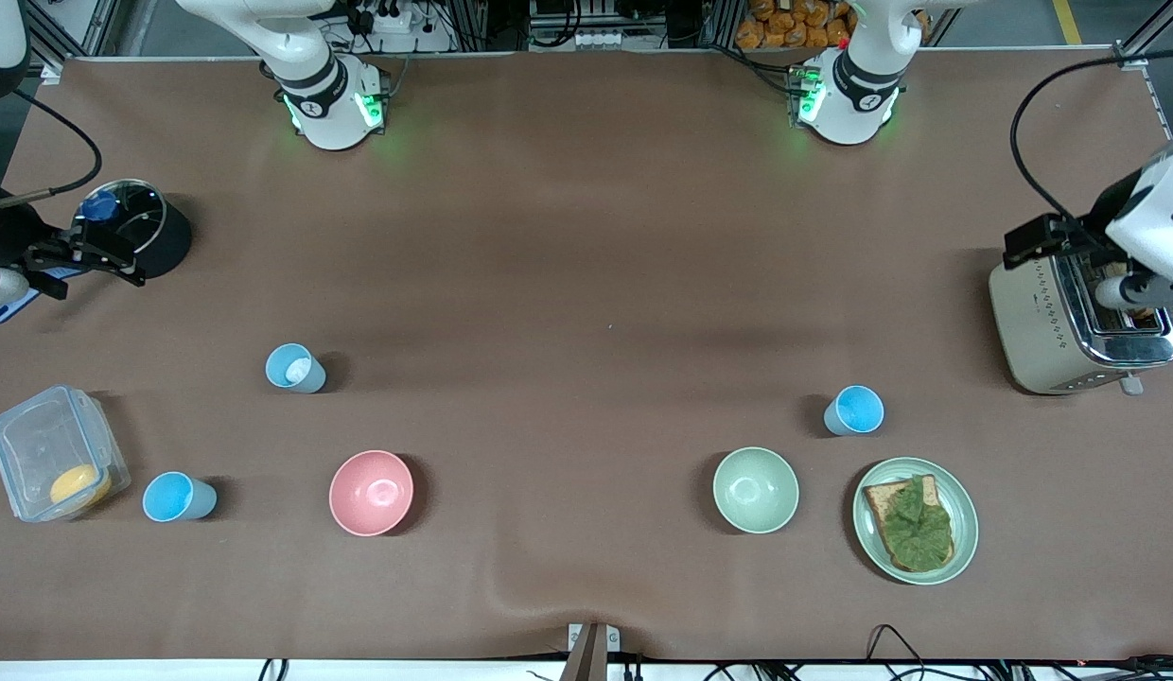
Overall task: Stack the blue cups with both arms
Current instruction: 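Reach the left gripper to a blue cup while the right gripper reaches another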
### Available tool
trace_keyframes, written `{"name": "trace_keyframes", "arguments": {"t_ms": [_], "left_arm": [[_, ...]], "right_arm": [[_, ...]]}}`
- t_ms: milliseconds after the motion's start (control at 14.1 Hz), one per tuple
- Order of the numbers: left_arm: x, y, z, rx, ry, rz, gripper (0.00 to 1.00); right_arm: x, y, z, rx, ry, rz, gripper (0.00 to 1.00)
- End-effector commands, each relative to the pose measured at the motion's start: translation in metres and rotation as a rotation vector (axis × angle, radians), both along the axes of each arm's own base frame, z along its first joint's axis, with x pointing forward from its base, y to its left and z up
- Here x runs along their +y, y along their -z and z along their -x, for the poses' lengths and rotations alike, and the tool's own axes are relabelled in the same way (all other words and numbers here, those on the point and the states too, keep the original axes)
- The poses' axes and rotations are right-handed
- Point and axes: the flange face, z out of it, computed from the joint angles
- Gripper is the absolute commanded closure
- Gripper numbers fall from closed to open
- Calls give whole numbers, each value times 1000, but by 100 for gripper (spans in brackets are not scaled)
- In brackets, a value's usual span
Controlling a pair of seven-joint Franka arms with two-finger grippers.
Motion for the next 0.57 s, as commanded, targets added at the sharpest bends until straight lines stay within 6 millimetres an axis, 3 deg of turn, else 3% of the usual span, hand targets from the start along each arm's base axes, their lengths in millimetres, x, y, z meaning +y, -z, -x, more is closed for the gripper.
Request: {"name": "trace_keyframes", "arguments": {"t_ms": [0, 142, 356, 498], "left_arm": [[6, 13, -15, -31, -11, -50, 0], [5, 21, -24, -53, -36, -39, 0], [-1, 61, -42, -21, -26, -34, 0], [-2, 64, -51, -68, -22, -28, 0]], "right_arm": [[-2, -3, -1, 6, 15, 12, 0], [-2, -3, -1, 6, 15, 12, 0], [-3, -2, -1, 8, 16, 12, 0], [-3, -2, -1, 8, 16, 13, 0]]}}
